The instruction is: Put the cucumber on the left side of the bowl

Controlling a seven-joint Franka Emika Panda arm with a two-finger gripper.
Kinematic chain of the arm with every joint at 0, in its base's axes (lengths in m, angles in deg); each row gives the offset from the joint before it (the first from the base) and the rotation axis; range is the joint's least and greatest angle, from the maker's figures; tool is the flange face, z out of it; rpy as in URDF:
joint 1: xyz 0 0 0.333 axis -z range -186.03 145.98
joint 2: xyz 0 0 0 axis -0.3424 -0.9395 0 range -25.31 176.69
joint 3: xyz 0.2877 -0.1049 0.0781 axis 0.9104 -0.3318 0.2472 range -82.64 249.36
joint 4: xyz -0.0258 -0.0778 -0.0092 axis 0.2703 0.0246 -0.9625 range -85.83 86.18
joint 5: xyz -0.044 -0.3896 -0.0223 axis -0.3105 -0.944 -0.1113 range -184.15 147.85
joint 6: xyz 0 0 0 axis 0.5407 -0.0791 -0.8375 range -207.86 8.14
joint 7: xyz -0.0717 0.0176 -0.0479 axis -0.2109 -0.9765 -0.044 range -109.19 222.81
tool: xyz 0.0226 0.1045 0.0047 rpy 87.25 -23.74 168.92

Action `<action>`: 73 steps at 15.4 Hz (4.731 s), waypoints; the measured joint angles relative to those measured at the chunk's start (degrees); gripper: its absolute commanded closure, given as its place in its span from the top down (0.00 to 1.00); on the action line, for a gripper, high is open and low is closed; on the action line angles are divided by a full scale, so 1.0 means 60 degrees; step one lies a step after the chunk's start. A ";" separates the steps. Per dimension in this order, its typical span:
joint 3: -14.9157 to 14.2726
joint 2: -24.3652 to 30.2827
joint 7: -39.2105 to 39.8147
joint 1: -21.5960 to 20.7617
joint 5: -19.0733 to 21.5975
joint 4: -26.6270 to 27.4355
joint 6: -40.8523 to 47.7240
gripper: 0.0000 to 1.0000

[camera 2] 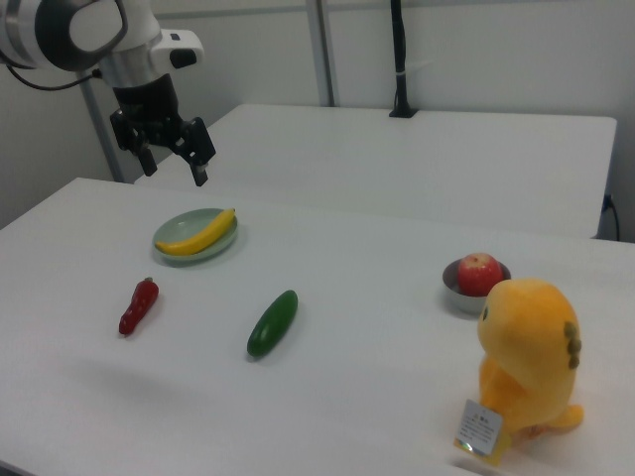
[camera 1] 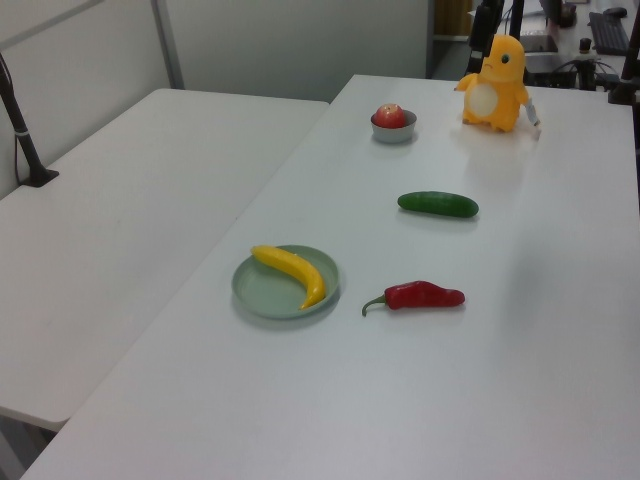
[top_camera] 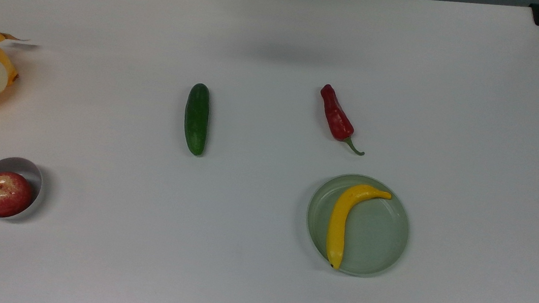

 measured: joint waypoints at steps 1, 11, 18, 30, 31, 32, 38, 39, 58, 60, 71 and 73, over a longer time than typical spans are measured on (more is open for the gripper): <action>0.0000 0.0000 0.0016 0.0000 0.0000 0.0000 0.0000 1.00; 0.0052 0.0004 0.0209 -0.0002 0.0000 0.0006 0.0407 1.00; 0.0134 -0.0034 0.2058 -0.0040 0.0004 0.0063 0.1050 1.00; -0.0048 -0.1851 0.2827 0.0183 -0.0247 0.0513 -0.0487 1.00; -0.0116 -0.2077 0.2827 0.0211 -0.0247 0.0519 -0.0848 1.00; -0.0188 -0.2284 0.2827 0.0221 -0.0247 0.0530 -0.1169 1.00; -0.0294 -0.3217 0.2819 0.0379 -0.0261 0.0987 -0.2923 1.00; -0.0296 -0.3350 0.2816 0.0410 -0.0348 0.1030 -0.3090 1.00; -0.0308 -0.4075 0.1949 0.0751 -0.0751 0.1823 -0.5220 0.00; -0.0312 -0.4072 0.1926 0.0981 -0.0635 0.1627 -0.5597 0.00; -0.0430 -0.5847 0.2569 0.2134 -0.0351 -0.0963 -0.6771 0.00; -0.0433 -0.6324 0.2606 0.2242 -0.0348 -0.1336 -0.7304 0.00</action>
